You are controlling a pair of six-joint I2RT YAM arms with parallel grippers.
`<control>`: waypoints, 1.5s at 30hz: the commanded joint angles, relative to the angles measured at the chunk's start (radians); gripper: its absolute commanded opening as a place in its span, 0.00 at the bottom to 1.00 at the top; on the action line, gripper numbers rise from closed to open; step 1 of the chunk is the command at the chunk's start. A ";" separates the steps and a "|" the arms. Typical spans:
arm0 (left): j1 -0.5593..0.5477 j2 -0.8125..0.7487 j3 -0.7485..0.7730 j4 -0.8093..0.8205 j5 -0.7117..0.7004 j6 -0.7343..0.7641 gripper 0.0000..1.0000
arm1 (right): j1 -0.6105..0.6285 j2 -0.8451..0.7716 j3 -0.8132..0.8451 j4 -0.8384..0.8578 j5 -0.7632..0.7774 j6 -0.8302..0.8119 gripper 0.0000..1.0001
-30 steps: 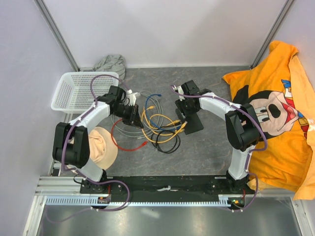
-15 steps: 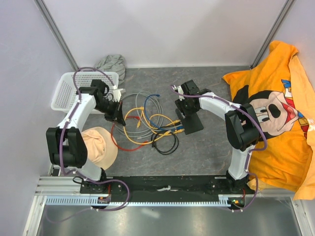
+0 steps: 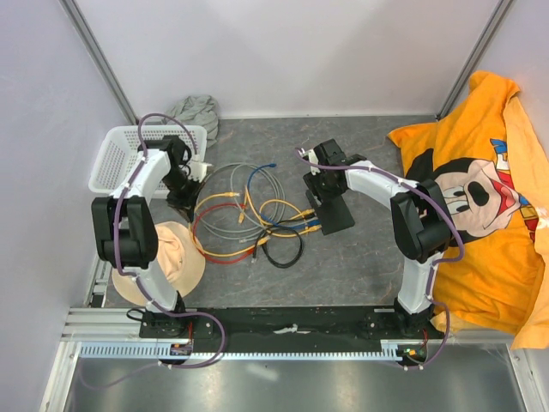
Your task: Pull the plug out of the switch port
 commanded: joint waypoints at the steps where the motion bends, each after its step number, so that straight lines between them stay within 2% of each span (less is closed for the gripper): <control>1: 0.005 0.063 0.038 0.025 -0.209 -0.009 0.02 | 0.021 0.105 -0.066 -0.035 0.015 -0.019 0.56; 6: 0.028 0.107 0.083 0.061 -0.263 -0.062 0.02 | 0.026 0.097 -0.068 -0.030 0.037 -0.022 0.56; 9: 0.043 0.064 0.045 0.129 -0.286 -0.056 0.02 | 0.027 0.094 -0.072 -0.028 0.037 -0.025 0.56; 11: 0.045 0.074 0.035 0.115 -0.297 -0.061 0.02 | 0.029 0.094 -0.074 -0.030 0.038 -0.025 0.56; 13: 0.045 0.096 0.048 0.091 -0.283 -0.081 0.04 | 0.029 0.096 -0.071 -0.032 0.038 -0.025 0.57; 16: 0.039 0.096 0.061 0.104 -0.156 -0.090 0.11 | 0.030 0.099 -0.071 -0.032 0.034 -0.025 0.57; 22: 0.019 0.110 0.138 0.132 -0.116 -0.087 0.13 | 0.029 0.097 -0.071 -0.033 0.032 -0.027 0.57; 27: 0.019 0.151 0.184 0.138 -0.137 -0.079 0.20 | 0.029 0.094 -0.075 -0.030 0.034 -0.027 0.57; 30: 0.019 0.168 0.178 0.141 -0.152 -0.075 0.29 | 0.032 0.092 -0.075 -0.032 0.035 -0.028 0.57; 31: 0.019 0.165 0.178 0.140 -0.159 -0.076 0.36 | 0.030 0.094 -0.075 -0.032 0.034 -0.028 0.57; 34: 0.019 0.145 0.187 0.143 -0.160 -0.087 0.43 | 0.032 0.096 -0.075 -0.030 0.034 -0.028 0.58; 38: 0.019 0.087 0.297 0.140 -0.137 -0.127 0.47 | 0.030 0.097 -0.075 -0.030 0.031 -0.028 0.58; 42: -0.032 0.052 0.454 0.144 0.011 -0.142 0.48 | 0.030 0.105 -0.068 -0.036 0.029 -0.028 0.58; 45: -0.044 0.025 0.560 0.185 0.279 -0.165 0.49 | 0.032 0.106 -0.060 -0.038 0.029 -0.027 0.58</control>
